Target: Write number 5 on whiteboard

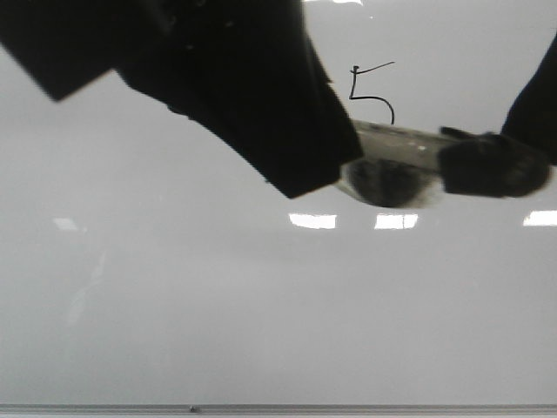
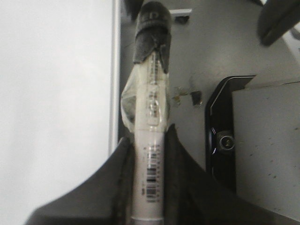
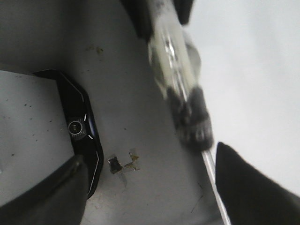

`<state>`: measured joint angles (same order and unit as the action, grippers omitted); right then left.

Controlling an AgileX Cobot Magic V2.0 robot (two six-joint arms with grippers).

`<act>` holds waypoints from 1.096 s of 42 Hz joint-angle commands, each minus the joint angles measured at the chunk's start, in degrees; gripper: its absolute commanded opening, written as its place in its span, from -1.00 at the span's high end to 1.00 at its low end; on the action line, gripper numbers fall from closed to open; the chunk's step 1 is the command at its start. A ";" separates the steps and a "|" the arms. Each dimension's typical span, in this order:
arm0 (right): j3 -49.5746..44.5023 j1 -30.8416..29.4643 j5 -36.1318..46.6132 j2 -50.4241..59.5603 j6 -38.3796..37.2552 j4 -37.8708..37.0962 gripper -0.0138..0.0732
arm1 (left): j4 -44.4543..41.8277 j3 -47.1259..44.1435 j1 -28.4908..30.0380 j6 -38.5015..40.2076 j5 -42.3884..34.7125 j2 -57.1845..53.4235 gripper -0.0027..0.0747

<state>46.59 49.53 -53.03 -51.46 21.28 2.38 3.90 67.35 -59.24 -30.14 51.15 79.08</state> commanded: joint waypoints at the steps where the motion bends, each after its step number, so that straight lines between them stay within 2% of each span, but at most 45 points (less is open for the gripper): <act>1: 2.19 -3.80 0.27 3.66 -8.42 -6.09 -0.70 | -13.96 2.31 -0.14 14.31 -0.06 -3.61 0.97; 5: 2.19 -9.05 -0.32 7.62 -16.66 -12.26 -0.70 | -27.11 2.31 1.14 26.71 4.89 -5.78 0.97; 9: 2.19 -14.06 -1.01 11.11 -19.29 -13.74 -0.70 | -28.24 1.68 8.68 30.14 5.16 -9.14 0.97; 17: 2.19 -16.64 -2.89 12.77 -19.40 -13.69 -0.70 | -13.05 -4.20 36.19 30.14 -7.94 -18.21 0.97; 21: 2.19 -16.64 -2.94 12.77 -19.70 -13.69 -0.70 | -8.24 -9.50 44.10 30.14 -15.96 -23.13 0.97; 25: 2.19 -16.64 -2.82 12.77 -19.70 -13.42 -0.70 | -3.90 -16.08 49.63 30.49 -23.89 -27.15 0.97; 31: 2.19 -16.64 -1.98 12.77 -19.70 -13.43 -0.70 | 0.18 -25.56 54.32 30.49 -36.73 -30.42 0.97; 38: 2.19 -16.64 -0.34 12.77 -19.70 -13.43 -0.70 | 2.52 -33.08 55.12 30.49 -53.79 -28.27 0.97; 46: 2.19 -16.64 0.42 12.77 -19.70 -13.43 -0.70 | 2.81 -34.14 55.12 30.58 -61.80 -21.33 0.97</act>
<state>46.69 33.22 -56.34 -38.73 1.85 -9.99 5.94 31.69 -4.23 0.00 -1.58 55.63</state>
